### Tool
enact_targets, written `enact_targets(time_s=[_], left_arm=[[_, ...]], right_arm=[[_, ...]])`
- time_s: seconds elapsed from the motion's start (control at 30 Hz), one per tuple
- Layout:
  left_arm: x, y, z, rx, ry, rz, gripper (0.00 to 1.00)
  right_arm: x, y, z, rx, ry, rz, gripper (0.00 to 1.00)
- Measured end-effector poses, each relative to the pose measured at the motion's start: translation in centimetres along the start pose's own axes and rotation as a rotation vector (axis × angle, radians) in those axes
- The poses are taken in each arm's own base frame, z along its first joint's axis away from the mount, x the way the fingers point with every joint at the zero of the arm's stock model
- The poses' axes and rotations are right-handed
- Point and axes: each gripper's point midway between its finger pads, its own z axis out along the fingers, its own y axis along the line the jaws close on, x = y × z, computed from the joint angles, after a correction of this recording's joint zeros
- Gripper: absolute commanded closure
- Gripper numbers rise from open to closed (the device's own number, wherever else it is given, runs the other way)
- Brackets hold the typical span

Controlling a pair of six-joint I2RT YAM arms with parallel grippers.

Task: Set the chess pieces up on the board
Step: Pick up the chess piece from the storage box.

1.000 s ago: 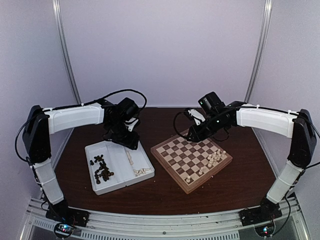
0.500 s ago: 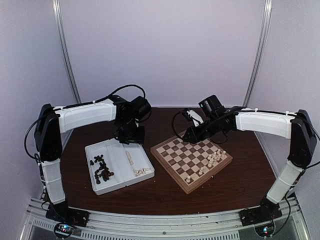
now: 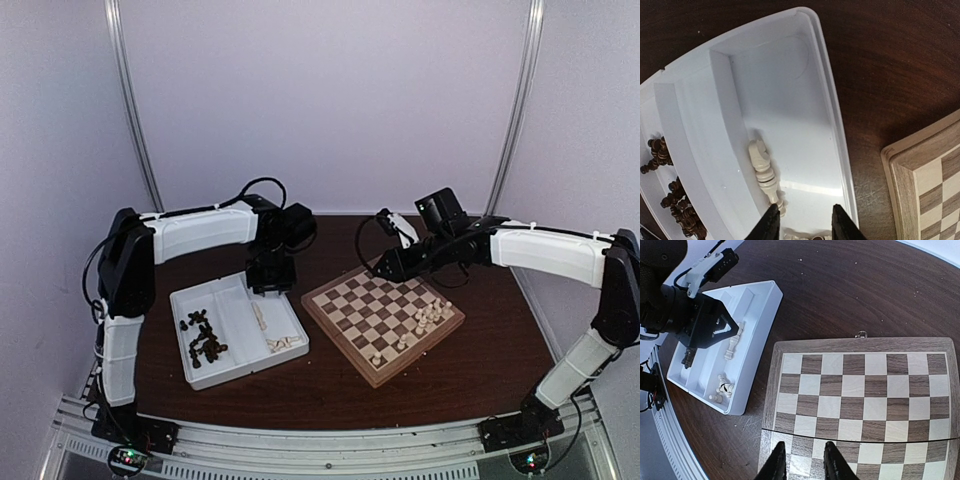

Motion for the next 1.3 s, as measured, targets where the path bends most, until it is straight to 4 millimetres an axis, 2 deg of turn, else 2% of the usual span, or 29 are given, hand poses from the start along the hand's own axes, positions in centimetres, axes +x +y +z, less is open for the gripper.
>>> enact_targets(time_s=[0.13, 0.33, 0.5, 1.3], left_arm=[[0.2, 0.2, 1.0, -0.062, 0.025, -0.027, 0.59], [1.1, 1.6, 1.8, -0.137, 0.060, -0.040, 0.59], [1.5, 1.9, 2.4, -0.162, 0.074, -0.042, 0.60], [3.0, 2.3, 4.9, -0.178, 0.122, -0.089, 0.63]], right_arm=[[0.1, -0.3, 0.1, 0.000, -0.006, 0.004, 0.74], [0.1, -0.4, 0.0, -0.004, -0.011, 0.015, 0.74], [-0.1, -0.2, 0.0, -0.019, -0.019, 0.024, 0.74], [-0.2, -0.1, -0.2, -0.037, -0.021, 0.032, 0.74]])
